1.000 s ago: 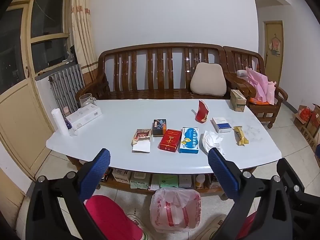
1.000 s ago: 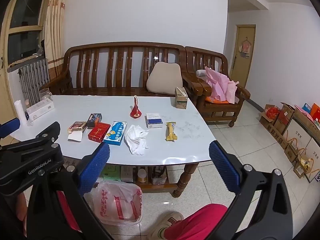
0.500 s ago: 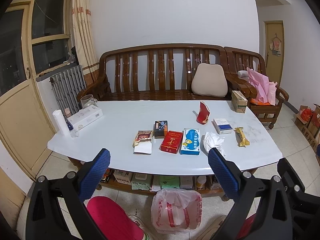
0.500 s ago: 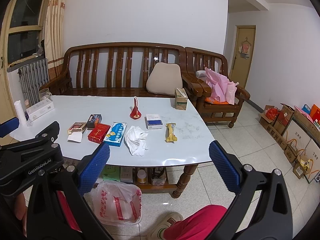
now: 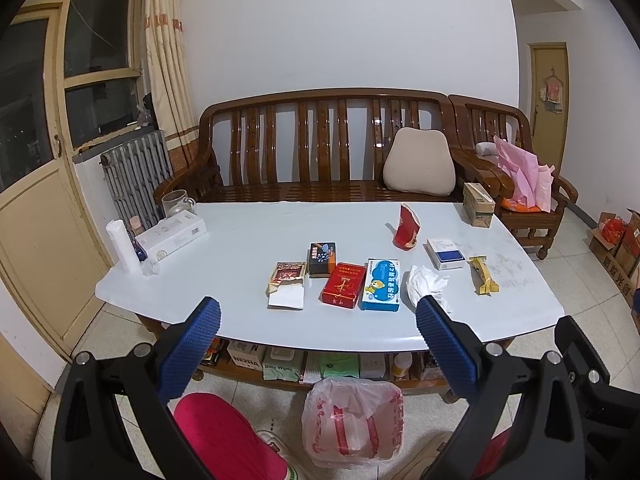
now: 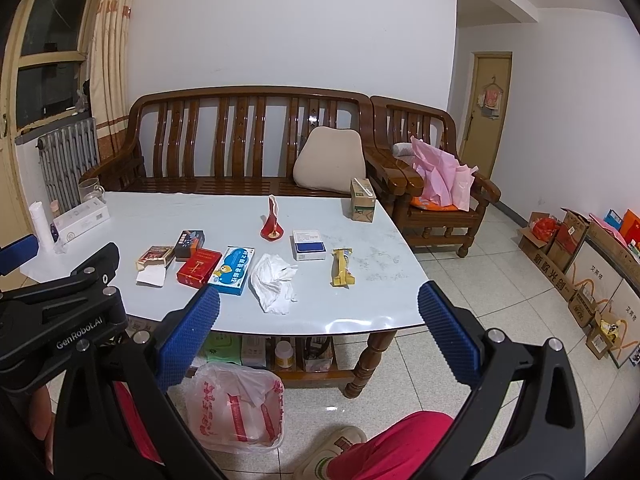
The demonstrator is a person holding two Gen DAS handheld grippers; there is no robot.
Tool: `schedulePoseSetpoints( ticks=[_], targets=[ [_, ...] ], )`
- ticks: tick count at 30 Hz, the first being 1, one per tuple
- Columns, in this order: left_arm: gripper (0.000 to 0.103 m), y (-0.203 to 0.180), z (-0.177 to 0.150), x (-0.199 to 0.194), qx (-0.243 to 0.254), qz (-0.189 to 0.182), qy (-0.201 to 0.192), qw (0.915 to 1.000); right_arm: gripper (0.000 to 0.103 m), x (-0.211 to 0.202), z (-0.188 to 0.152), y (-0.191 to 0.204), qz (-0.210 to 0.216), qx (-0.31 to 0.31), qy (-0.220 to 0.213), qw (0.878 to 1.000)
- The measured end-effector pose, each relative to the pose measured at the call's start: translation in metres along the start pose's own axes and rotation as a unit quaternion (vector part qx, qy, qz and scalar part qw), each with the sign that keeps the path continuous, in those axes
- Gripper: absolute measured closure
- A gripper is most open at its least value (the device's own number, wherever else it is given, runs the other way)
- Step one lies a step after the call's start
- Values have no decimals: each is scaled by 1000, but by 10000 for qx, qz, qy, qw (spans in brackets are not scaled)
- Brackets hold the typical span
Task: Collect trash
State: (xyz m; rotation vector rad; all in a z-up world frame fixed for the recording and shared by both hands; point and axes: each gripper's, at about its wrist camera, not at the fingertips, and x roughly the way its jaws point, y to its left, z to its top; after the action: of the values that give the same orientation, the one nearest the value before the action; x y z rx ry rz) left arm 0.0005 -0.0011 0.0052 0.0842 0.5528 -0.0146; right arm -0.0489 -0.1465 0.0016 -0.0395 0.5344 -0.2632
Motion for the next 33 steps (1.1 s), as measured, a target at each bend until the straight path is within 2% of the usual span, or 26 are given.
schedulePoseSetpoints(
  ticks=[33],
  targets=[
    [7,-1,-2,-2,-22,-72,38,10000,6,-5,11,1,36,27,-12,10000]
  ],
)
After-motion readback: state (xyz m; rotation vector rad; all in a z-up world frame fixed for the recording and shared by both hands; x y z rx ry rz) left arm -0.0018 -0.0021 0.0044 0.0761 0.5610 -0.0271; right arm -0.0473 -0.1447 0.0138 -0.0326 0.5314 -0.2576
